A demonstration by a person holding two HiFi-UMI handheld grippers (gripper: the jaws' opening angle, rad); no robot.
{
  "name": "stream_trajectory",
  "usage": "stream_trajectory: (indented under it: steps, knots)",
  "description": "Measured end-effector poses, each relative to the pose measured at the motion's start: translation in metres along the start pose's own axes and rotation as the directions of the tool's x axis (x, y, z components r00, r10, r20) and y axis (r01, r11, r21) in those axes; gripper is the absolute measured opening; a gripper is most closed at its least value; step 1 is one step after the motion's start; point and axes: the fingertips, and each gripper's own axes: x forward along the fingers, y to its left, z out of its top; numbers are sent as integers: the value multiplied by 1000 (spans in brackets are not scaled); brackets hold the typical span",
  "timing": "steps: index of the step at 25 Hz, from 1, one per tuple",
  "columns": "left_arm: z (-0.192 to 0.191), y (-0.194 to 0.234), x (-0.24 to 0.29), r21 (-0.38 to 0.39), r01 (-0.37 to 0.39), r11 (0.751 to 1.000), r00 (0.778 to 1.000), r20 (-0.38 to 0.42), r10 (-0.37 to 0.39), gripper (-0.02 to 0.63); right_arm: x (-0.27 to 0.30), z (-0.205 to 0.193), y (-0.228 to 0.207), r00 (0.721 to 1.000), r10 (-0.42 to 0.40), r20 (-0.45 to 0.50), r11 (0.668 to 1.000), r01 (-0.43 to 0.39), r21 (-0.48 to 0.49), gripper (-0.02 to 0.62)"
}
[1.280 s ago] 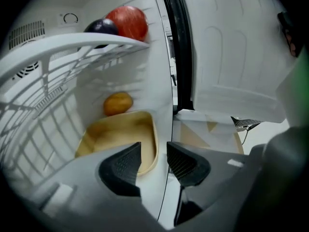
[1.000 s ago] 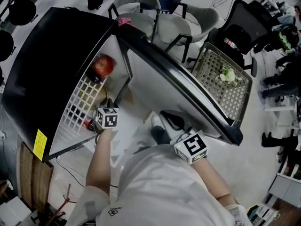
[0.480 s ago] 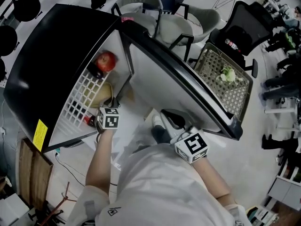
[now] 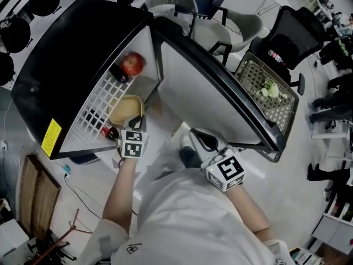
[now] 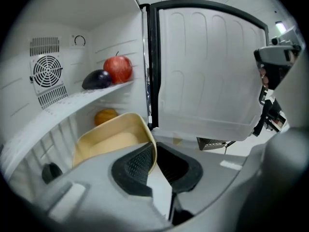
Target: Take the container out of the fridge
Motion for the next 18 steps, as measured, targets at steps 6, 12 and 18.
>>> stream_trajectory:
  steps: [6, 12, 18]
  knots:
    - [10, -22, -34, -13, 43, 999, 996, 78, -42, 32, -5, 0, 17, 1000, 29, 10, 1000, -29, -11, 3]
    - [17, -43, -69, -25, 87, 996, 986, 145, -82, 32, -9, -1, 35, 998, 55, 18, 998, -55, -17, 3]
    - [28, -57, -111, -42, 137, 990, 962, 244, -122, 32, -16, -1, 52, 997, 65, 30, 998, -64, -16, 3]
